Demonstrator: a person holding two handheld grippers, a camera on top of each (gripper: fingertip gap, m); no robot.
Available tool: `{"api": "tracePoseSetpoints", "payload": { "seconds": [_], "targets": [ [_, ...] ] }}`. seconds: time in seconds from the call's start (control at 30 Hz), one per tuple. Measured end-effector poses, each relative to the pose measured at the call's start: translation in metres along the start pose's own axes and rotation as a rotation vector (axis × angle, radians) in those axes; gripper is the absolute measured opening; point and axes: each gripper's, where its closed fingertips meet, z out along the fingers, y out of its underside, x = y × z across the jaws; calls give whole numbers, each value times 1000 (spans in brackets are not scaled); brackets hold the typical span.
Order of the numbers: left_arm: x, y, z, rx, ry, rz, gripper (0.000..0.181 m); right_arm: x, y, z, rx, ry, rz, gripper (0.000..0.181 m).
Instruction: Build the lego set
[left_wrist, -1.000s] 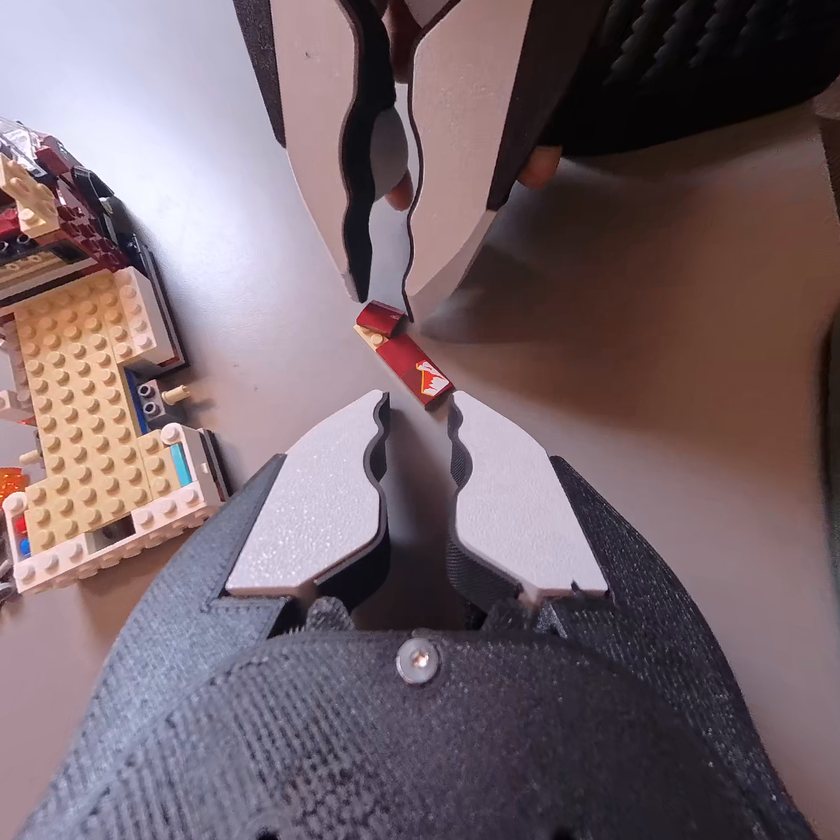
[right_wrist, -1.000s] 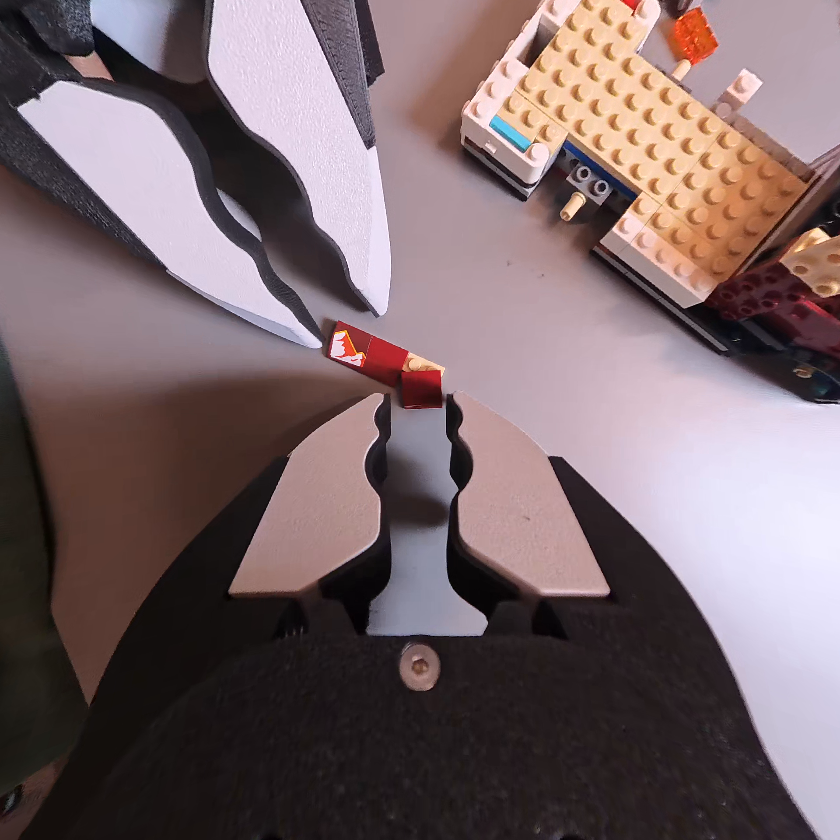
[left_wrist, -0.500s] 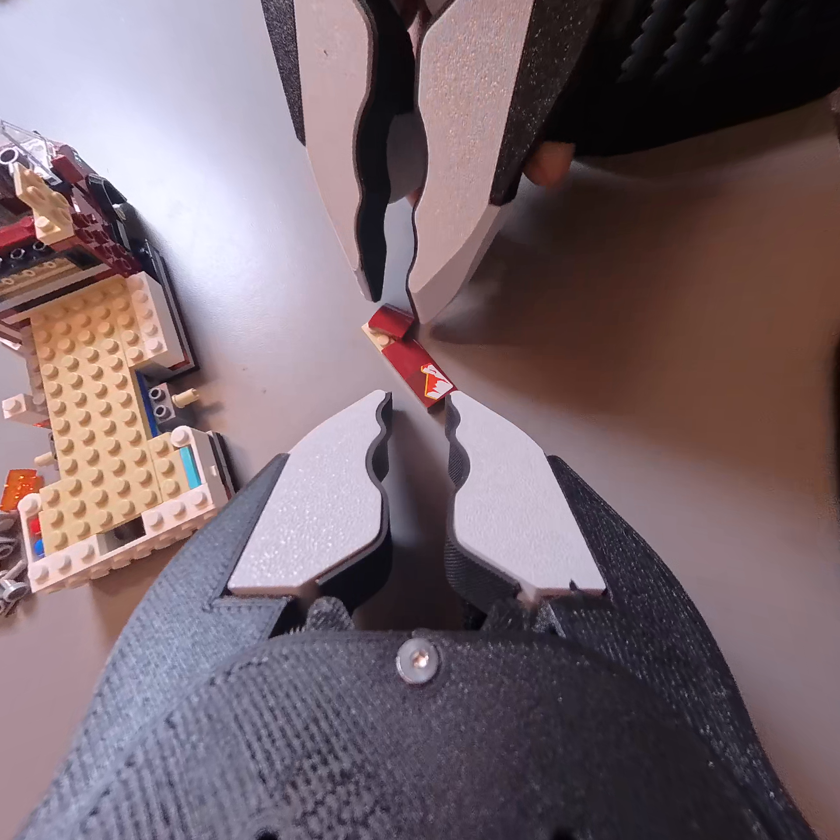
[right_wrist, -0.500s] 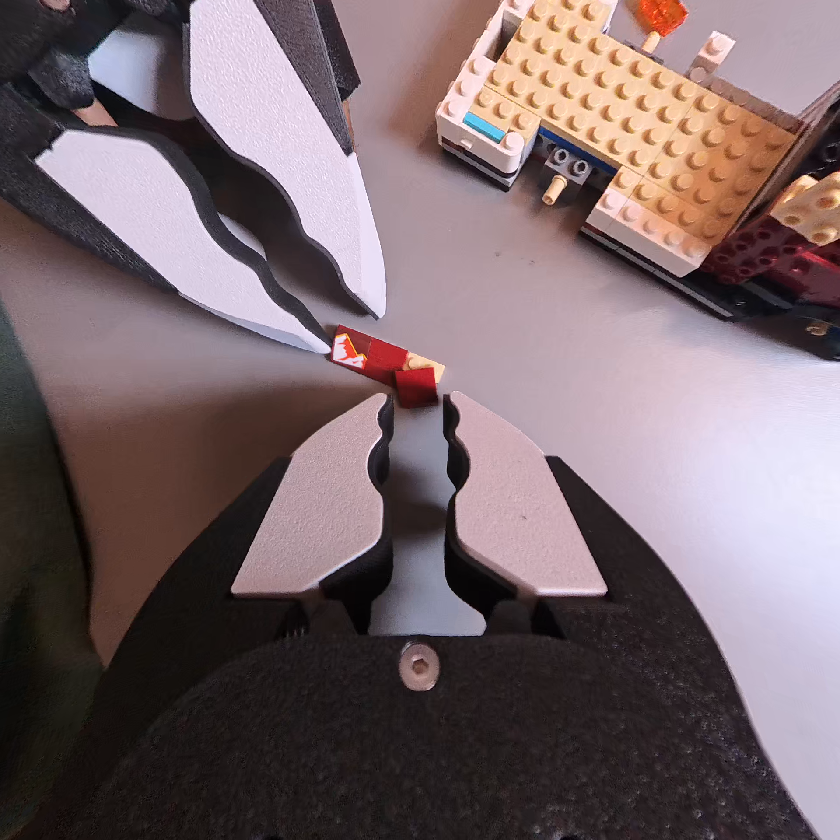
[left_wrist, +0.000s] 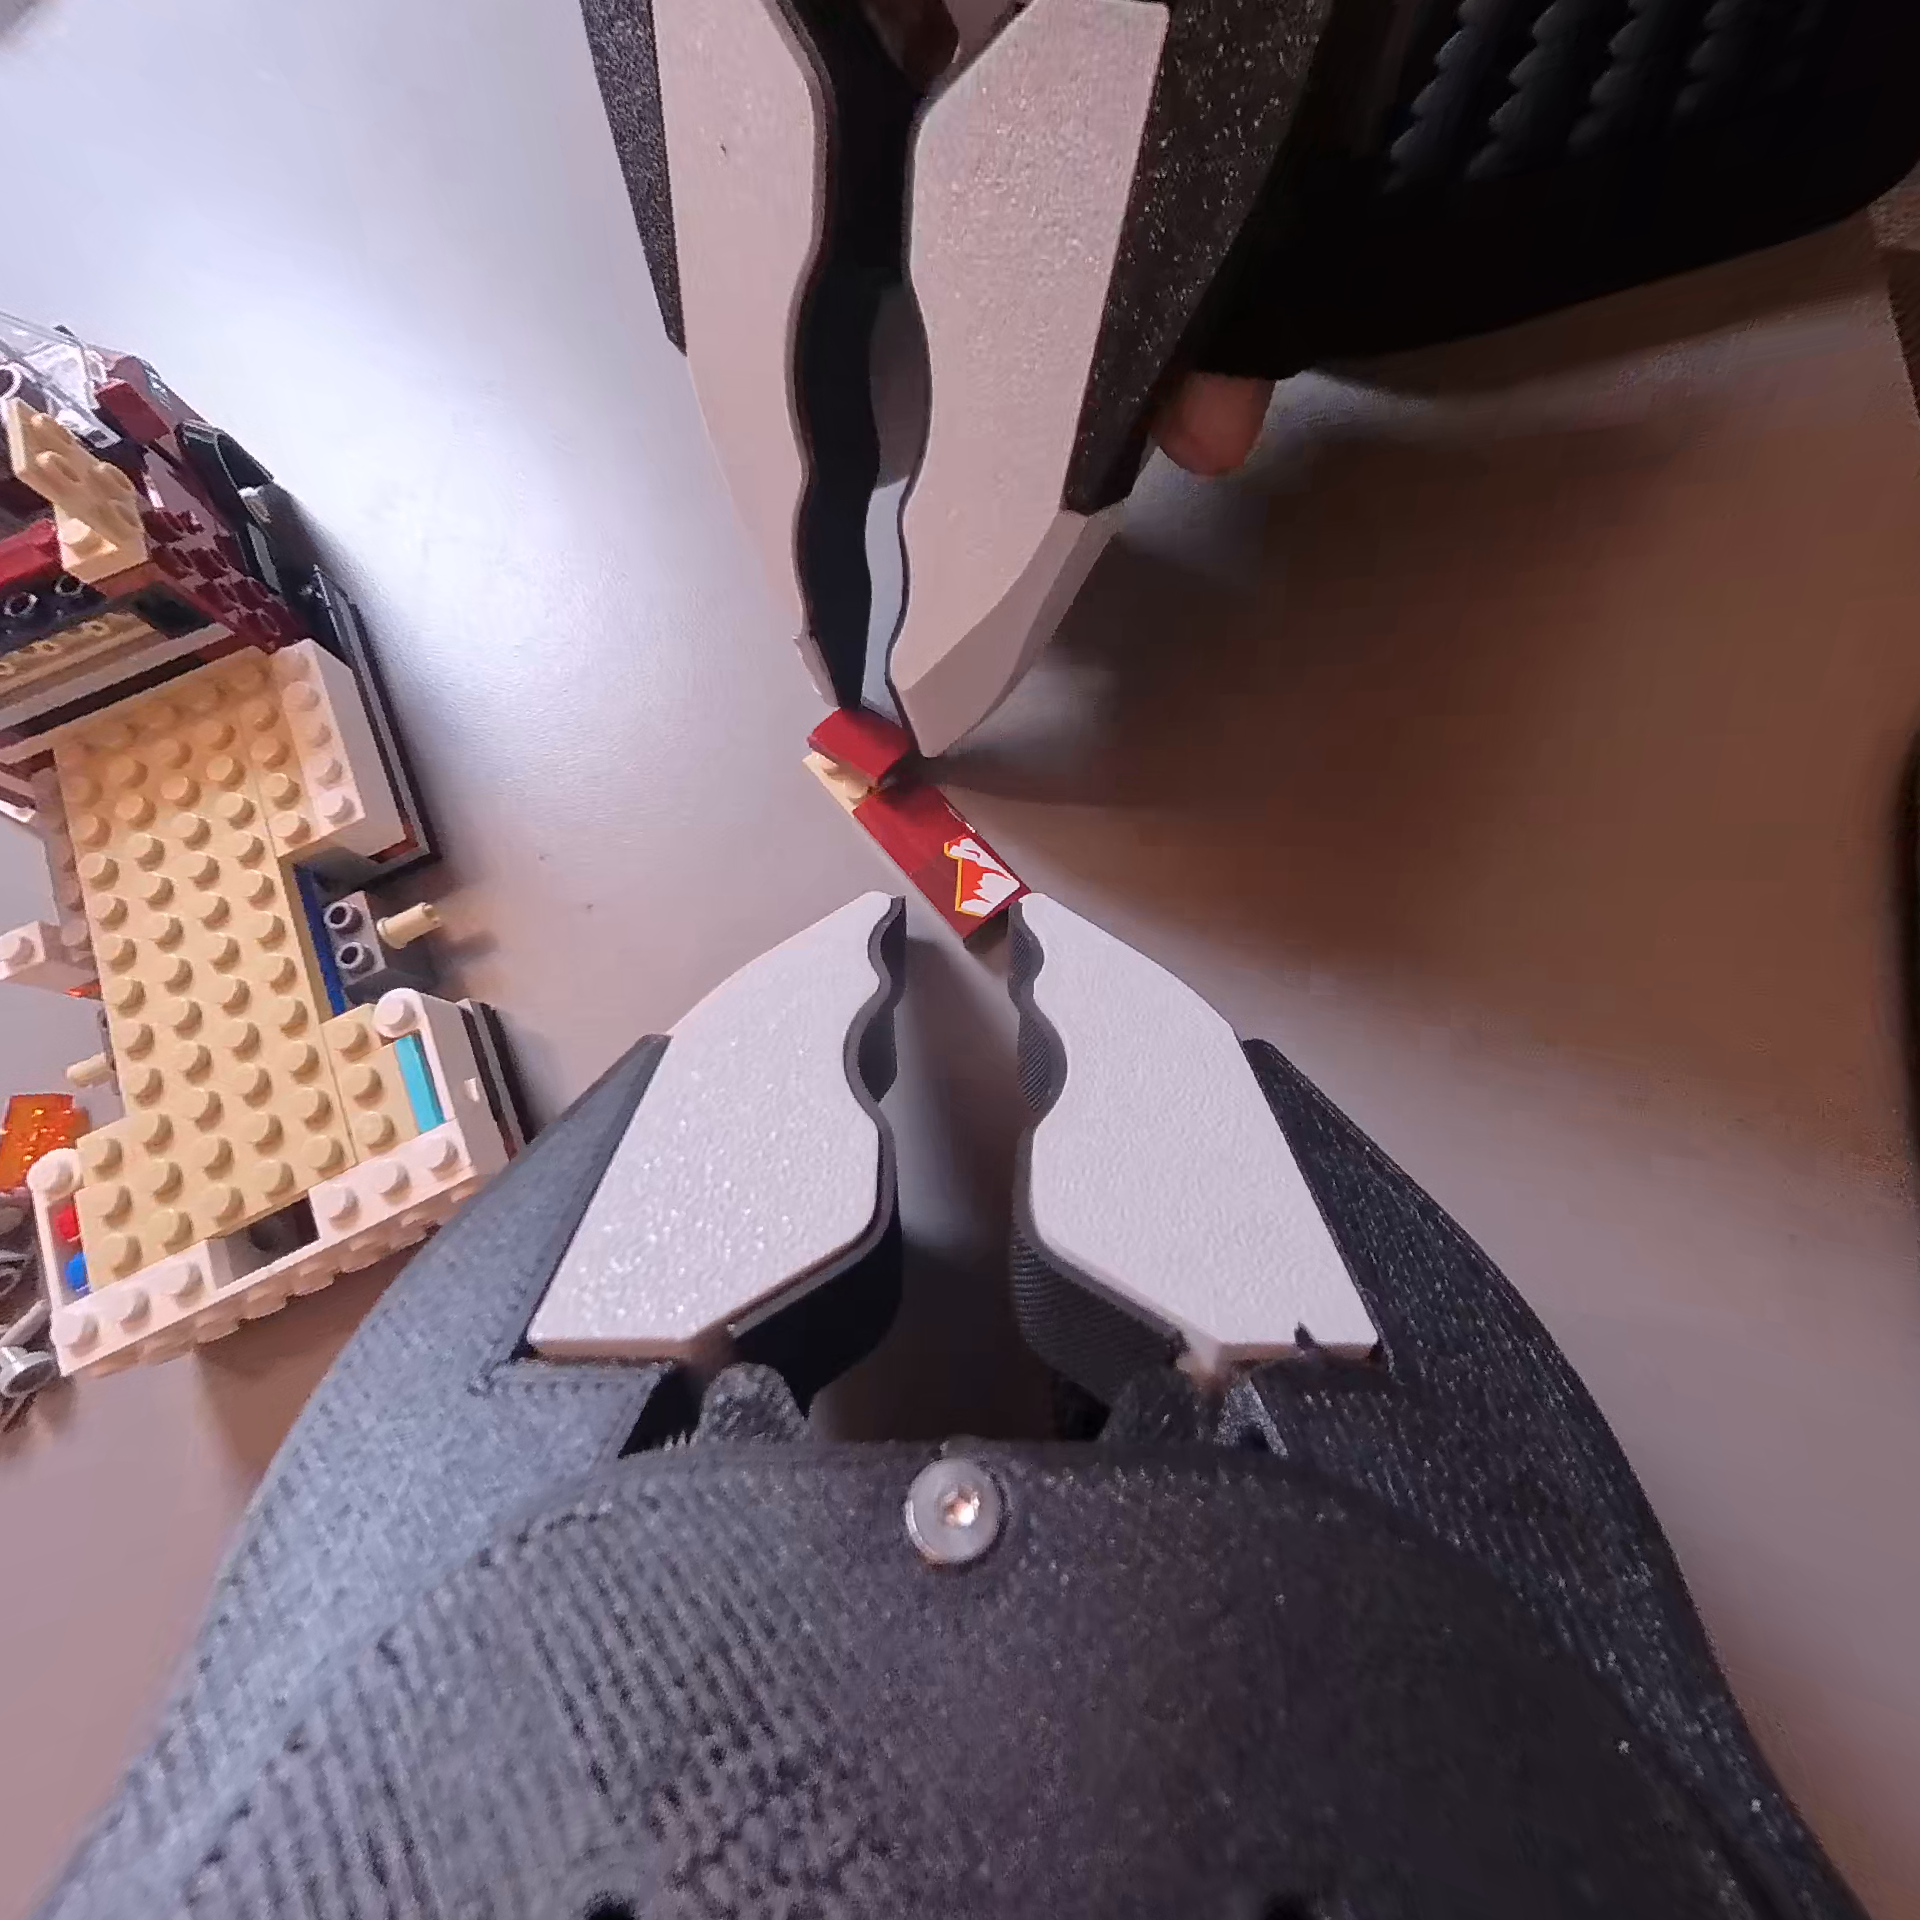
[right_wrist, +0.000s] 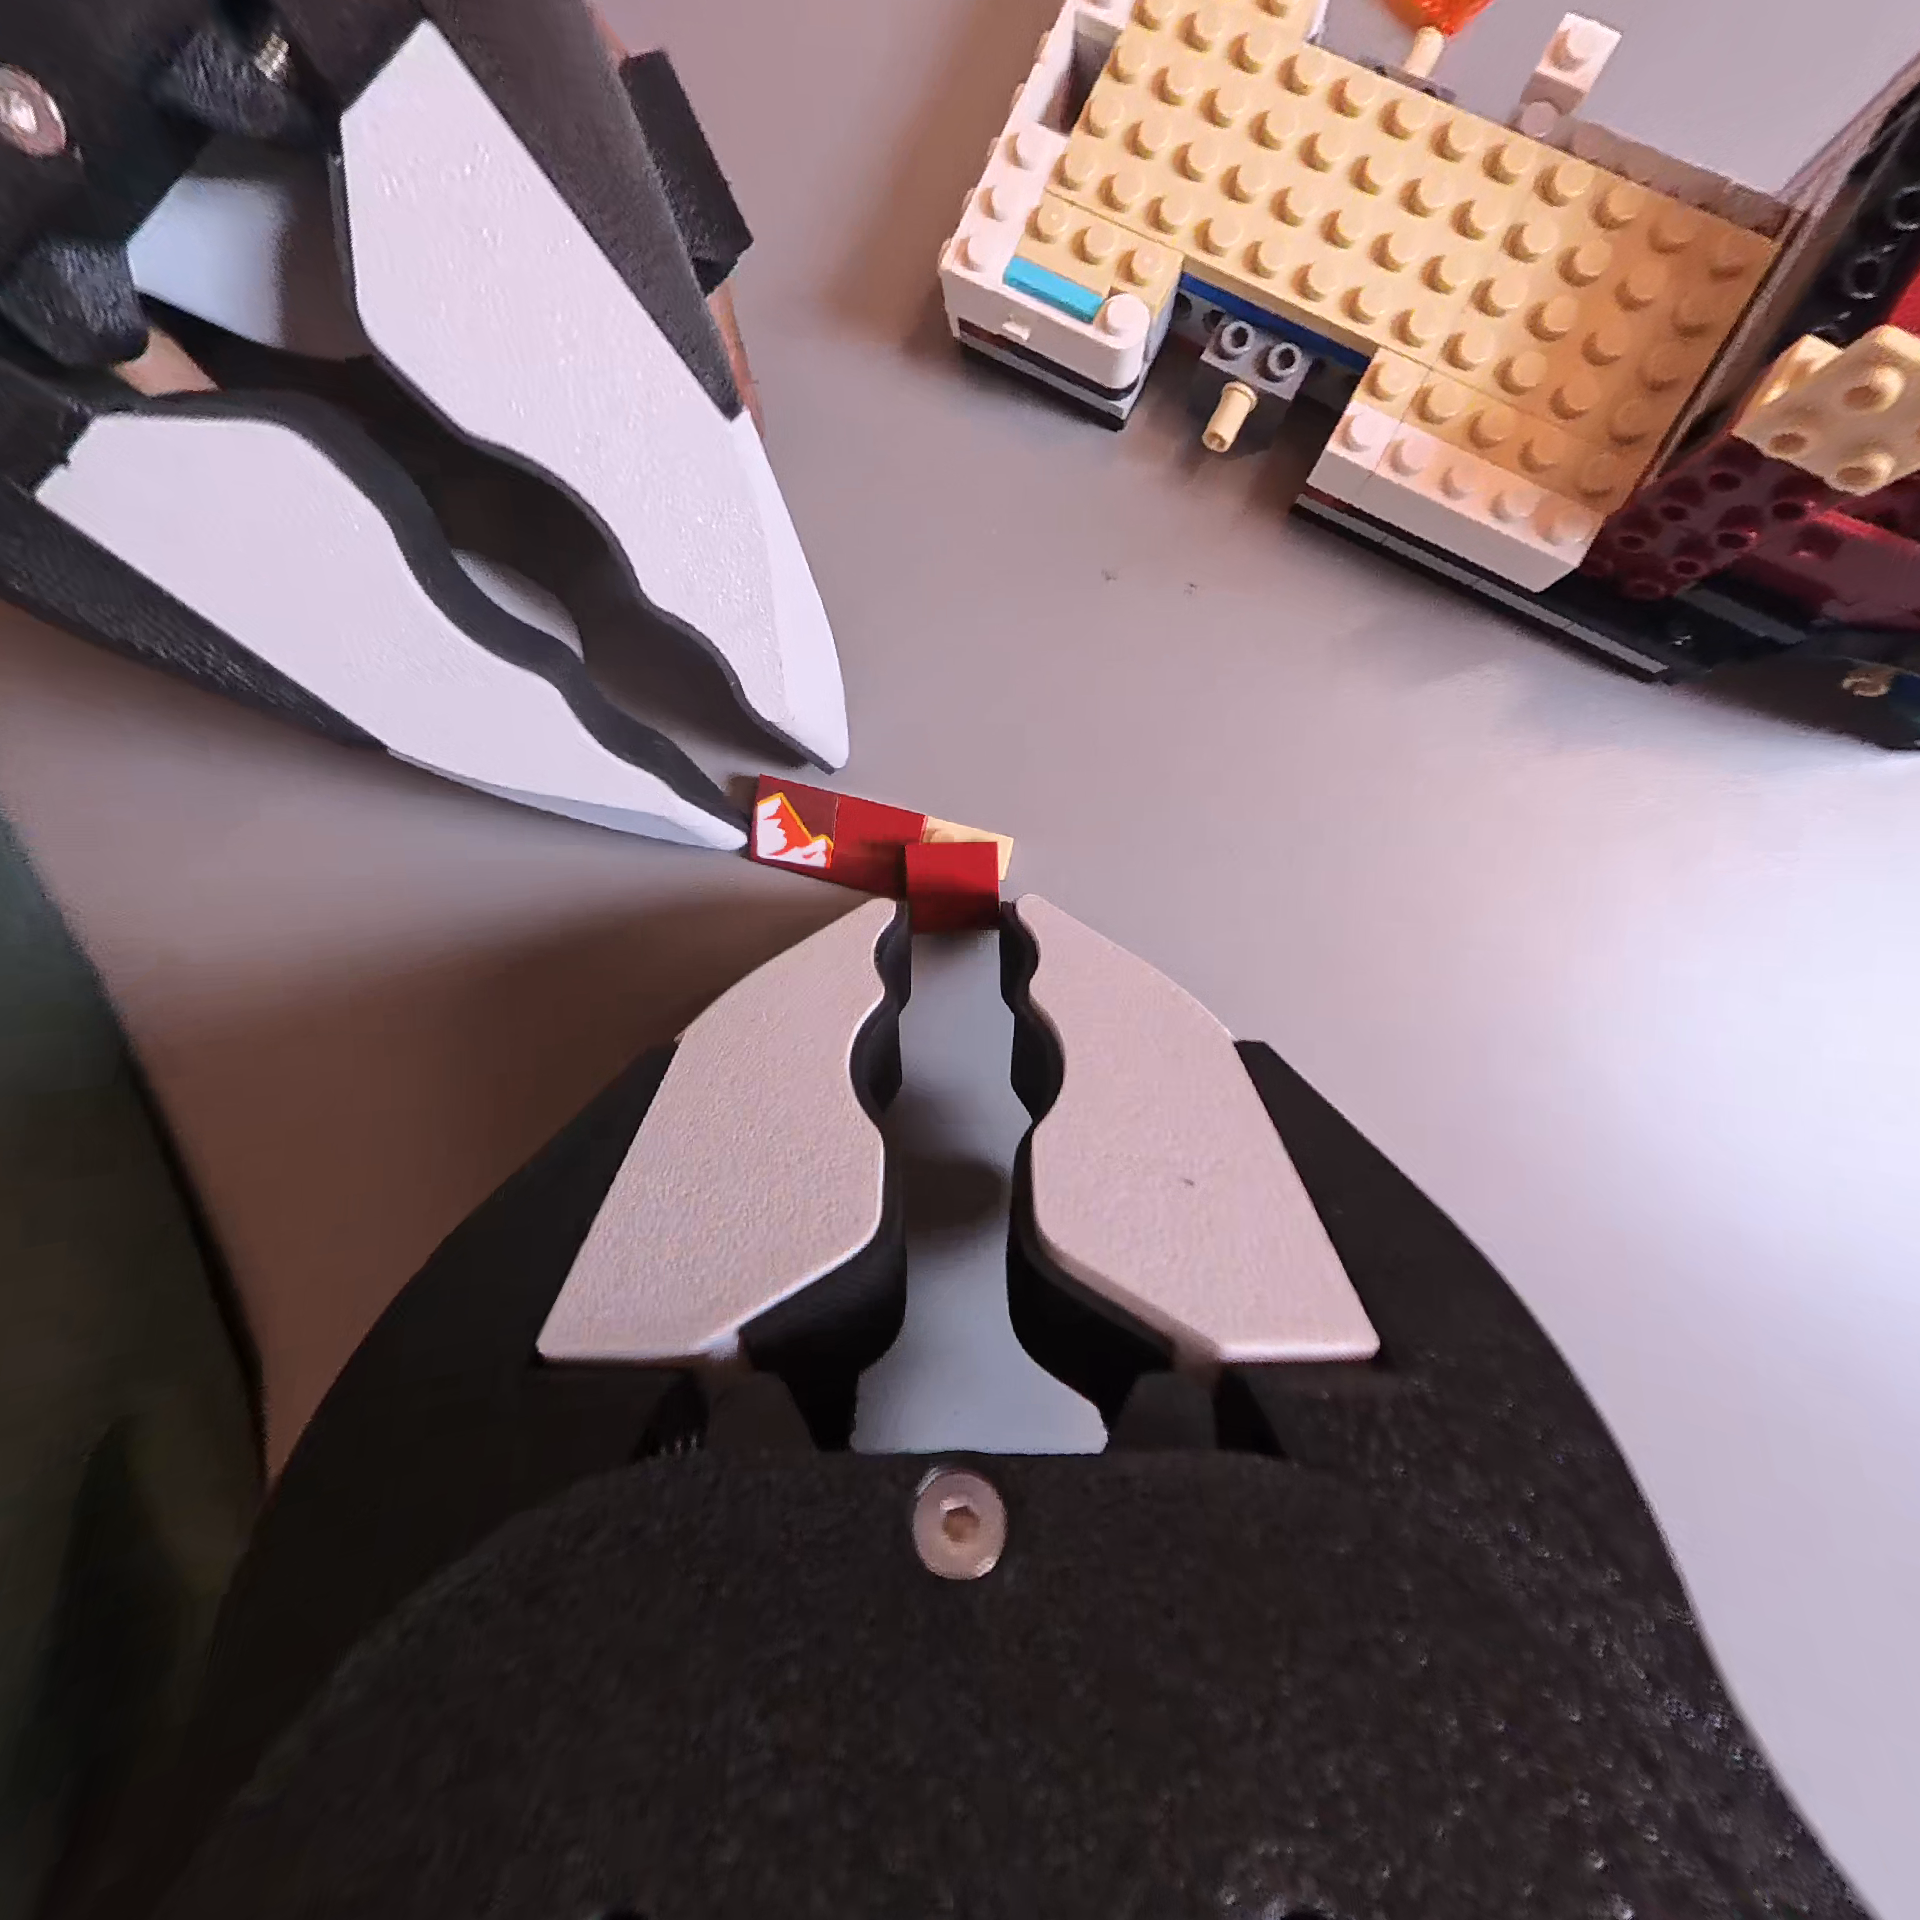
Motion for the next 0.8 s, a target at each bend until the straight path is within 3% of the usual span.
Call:
{"api": "tracePoseSetpoints", "payload": {
  "seconds": [0.8],
  "targets": [
    [1, -1, 0, 11, -1, -1, 18, -3, 0, 1, 13, -32, 173, 27]
  ]
}}
